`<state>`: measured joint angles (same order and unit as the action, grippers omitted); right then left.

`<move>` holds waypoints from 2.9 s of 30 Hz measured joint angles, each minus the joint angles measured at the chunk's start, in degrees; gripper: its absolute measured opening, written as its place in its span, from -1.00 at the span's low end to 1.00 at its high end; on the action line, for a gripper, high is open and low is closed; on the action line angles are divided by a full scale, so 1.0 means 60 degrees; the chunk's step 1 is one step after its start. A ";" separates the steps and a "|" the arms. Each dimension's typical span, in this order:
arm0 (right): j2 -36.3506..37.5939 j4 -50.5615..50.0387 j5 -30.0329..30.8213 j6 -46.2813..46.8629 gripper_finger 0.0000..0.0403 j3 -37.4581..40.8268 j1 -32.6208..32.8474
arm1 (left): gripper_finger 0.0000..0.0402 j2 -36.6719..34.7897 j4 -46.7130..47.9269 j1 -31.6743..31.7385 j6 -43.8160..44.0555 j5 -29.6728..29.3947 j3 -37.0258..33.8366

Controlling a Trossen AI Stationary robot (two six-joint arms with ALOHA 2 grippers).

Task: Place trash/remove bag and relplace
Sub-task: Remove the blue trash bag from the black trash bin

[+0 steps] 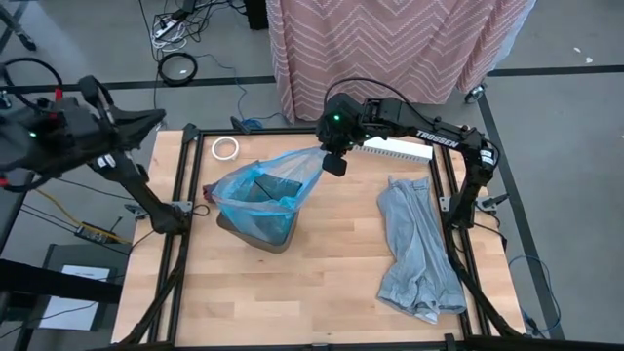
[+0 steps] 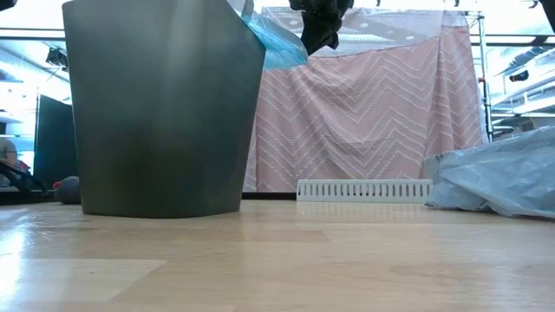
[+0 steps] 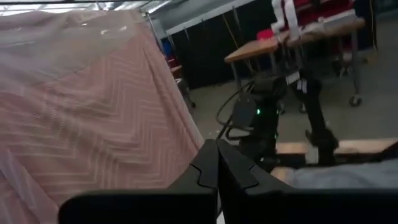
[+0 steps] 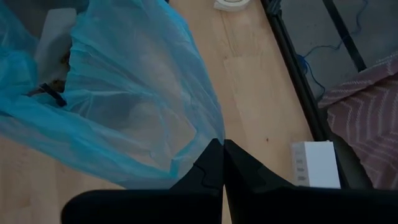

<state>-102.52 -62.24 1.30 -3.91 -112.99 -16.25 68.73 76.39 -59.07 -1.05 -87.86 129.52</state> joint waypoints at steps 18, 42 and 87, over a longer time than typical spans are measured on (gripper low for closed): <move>-0.0004 0.0032 -0.0213 0.0235 -1.00 0.0000 0.0022 | -0.85 -0.0747 0.2281 0.4326 0.2798 0.7116 -0.5315; -0.0004 0.0040 -0.0761 0.0217 -1.00 0.0000 0.0022 | -0.07 -0.0816 0.2268 0.4846 0.1929 0.9712 -0.6336; -0.0008 0.1115 0.1209 0.0163 -1.00 -0.0751 0.0668 | -0.99 -0.0162 0.2017 0.4846 0.2699 0.5142 -0.4812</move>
<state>-102.57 -55.55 8.56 -2.93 -117.49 -12.24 67.76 88.49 -30.00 15.15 -57.01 100.64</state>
